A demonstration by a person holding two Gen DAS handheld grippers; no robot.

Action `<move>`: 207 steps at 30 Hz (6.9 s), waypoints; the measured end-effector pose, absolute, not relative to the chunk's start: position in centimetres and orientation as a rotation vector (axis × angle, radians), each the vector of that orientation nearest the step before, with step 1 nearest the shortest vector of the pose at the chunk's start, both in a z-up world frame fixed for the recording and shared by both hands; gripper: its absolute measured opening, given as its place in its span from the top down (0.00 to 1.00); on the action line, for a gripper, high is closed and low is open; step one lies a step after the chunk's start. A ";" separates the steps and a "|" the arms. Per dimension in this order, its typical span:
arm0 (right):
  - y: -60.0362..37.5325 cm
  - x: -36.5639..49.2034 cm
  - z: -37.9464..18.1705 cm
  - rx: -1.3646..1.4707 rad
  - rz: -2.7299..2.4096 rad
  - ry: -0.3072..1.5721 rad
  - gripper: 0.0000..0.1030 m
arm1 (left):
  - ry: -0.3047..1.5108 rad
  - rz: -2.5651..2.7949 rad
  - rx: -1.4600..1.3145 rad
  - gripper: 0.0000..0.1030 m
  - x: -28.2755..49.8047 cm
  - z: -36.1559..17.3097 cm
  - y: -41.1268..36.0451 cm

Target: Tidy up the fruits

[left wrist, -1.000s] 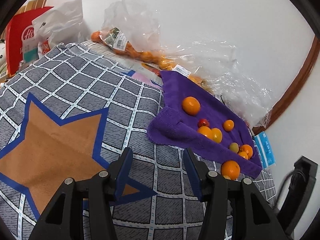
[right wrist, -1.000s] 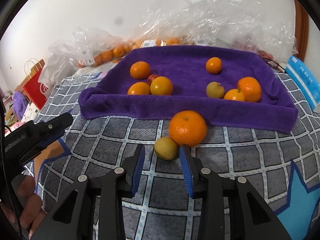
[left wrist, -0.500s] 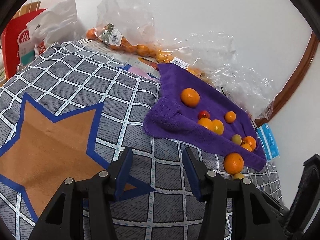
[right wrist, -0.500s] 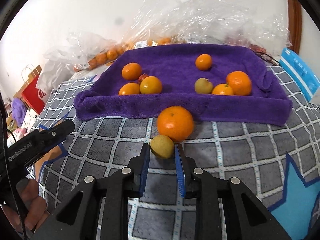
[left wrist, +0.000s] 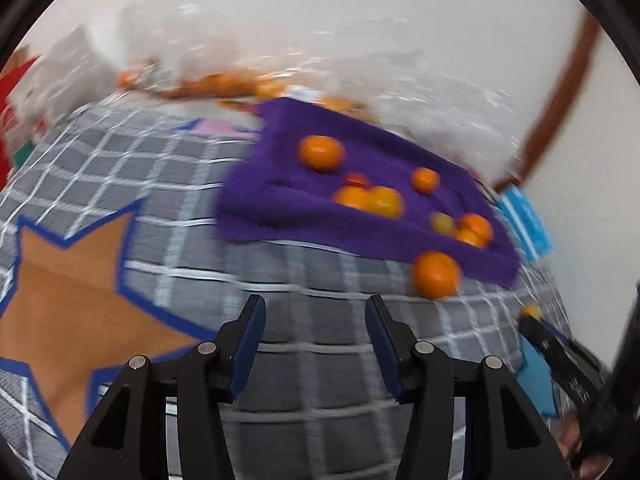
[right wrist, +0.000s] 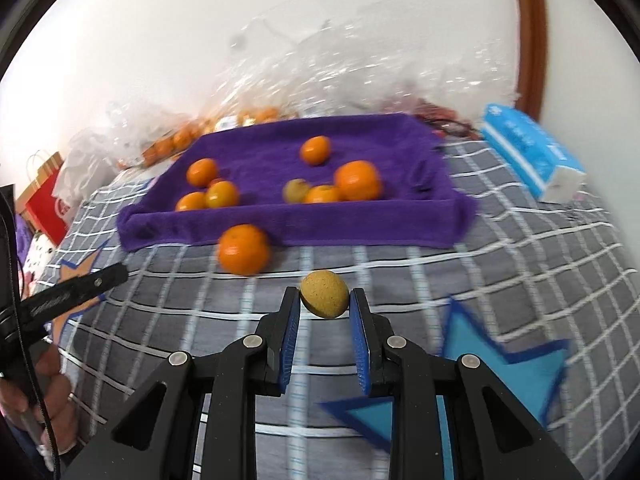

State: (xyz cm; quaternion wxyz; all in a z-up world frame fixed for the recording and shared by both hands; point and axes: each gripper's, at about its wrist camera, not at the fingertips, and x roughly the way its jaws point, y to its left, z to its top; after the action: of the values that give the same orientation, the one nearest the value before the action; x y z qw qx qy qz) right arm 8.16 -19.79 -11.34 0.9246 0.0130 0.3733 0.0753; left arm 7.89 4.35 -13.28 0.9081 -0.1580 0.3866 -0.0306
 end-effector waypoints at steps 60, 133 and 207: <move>-20.9 4.2 -4.7 0.049 0.041 0.659 0.76 | 0.786 -0.033 -0.267 0.61 5.8 -7.8 2.3; -19.7 18.0 -3.0 -0.007 0.058 0.684 0.76 | 0.806 -0.035 -0.274 0.61 18.8 -4.6 2.7; -19.5 27.3 -12.1 0.037 0.070 0.875 0.71 | 1.004 -0.127 -0.210 0.61 26.5 -12.1 -0.7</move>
State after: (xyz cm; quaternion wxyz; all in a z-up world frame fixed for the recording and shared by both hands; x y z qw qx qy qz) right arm 27.28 -19.55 -12.12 0.9050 0.0181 0.4237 0.0337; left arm 26.51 -0.72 -12.10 0.8694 -0.1005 0.4799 -0.0609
